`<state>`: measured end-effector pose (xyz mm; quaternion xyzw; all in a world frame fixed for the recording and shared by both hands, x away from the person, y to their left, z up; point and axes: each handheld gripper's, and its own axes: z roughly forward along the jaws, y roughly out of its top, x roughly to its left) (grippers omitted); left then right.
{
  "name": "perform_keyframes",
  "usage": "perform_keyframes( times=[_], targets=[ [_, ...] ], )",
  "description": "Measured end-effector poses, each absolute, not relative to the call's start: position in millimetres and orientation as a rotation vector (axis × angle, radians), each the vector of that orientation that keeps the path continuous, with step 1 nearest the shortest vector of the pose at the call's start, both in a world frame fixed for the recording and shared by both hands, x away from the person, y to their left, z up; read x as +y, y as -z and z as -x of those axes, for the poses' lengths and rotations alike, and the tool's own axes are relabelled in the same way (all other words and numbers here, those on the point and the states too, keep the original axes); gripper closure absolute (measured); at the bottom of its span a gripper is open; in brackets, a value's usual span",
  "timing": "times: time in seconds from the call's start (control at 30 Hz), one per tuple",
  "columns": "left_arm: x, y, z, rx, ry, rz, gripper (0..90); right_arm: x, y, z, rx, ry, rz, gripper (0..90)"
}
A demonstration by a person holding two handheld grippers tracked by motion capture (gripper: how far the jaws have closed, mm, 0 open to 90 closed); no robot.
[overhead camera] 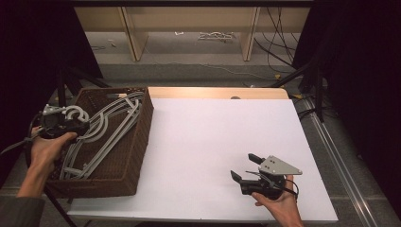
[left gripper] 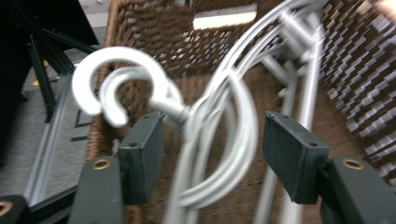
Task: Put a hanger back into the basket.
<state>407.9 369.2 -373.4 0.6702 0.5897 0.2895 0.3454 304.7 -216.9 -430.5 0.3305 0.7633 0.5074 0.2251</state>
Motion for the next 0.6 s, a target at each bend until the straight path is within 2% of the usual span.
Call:
perform_keyframes(
  times=[0.13,0.33,0.43,0.53,0.6],
  targets=[
    [353,365,-398,1.478,-0.702,-1.663,35.3,-217,430,-305,2.101,-1.401,-0.914,17.3],
    [329,360,-386,1.386,-0.648,-1.66,31.4,-217,430,-304,2.115,-1.392,-0.913,17.4],
    [318,355,-381,1.344,-0.618,-1.632,26.0,-217,430,-304,2.118,-1.391,-0.916,17.4],
    [307,353,-376,1.294,-0.616,-1.63,15.1,-216,430,-303,2.13,-1.393,-0.927,17.3],
    [300,351,-373,1.258,-0.613,-1.626,15.4,-217,430,-304,2.119,-1.391,-0.914,17.3]
  ],
)
